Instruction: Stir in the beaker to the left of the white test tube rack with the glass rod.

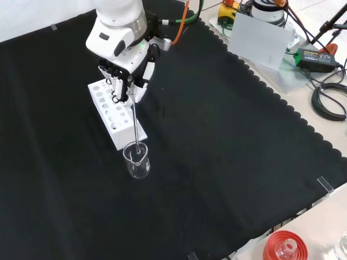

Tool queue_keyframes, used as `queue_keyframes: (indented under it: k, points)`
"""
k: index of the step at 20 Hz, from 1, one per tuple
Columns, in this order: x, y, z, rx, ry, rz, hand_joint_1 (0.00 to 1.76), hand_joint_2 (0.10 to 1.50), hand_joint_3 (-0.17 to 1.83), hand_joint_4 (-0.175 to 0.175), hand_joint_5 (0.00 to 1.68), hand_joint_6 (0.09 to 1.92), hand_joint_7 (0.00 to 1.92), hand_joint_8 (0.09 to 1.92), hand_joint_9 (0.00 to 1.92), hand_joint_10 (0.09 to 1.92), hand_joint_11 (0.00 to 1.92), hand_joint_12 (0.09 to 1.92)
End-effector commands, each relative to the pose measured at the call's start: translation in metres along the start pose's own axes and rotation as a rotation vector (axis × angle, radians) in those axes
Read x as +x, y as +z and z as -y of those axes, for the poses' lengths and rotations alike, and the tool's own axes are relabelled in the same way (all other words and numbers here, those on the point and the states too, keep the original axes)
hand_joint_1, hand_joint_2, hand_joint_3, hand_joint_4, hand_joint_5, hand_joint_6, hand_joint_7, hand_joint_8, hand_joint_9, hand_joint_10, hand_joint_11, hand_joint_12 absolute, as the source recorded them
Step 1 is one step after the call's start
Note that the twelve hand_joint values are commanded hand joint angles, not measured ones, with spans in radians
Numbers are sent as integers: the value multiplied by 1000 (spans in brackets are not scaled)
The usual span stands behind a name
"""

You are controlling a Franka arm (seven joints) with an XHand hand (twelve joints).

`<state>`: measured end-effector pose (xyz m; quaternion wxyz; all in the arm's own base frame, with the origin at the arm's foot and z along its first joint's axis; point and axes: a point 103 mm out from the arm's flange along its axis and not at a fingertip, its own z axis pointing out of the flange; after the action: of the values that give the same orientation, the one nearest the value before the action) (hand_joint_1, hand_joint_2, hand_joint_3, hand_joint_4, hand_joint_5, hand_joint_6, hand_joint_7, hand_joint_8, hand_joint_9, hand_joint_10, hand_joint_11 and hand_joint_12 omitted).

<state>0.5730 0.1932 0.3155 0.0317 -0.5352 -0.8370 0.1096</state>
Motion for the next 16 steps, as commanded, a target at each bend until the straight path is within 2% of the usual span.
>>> queue_keyframes:
  k: [1,7,9,12,16]
  points:
    - [0,15,-1,3,3,-7,1200,1125,-175,-175,1135,788,1615,578,1818,289,1662,532]
    - [8,35,-11,18,-14,-20,1200,1125,-175,-175,1135,789,1615,577,1818,288,1661,533]
    - [9,41,-15,25,-21,-30,1269,1098,-175,-175,1182,693,1393,601,1811,282,1653,531]
    - [11,47,-20,35,-31,-34,1215,1120,-175,-175,1144,769,1543,637,1821,278,1657,538]
    - [11,49,-25,35,-34,-33,1200,1126,-175,-175,1132,794,1589,632,1824,276,1658,540]
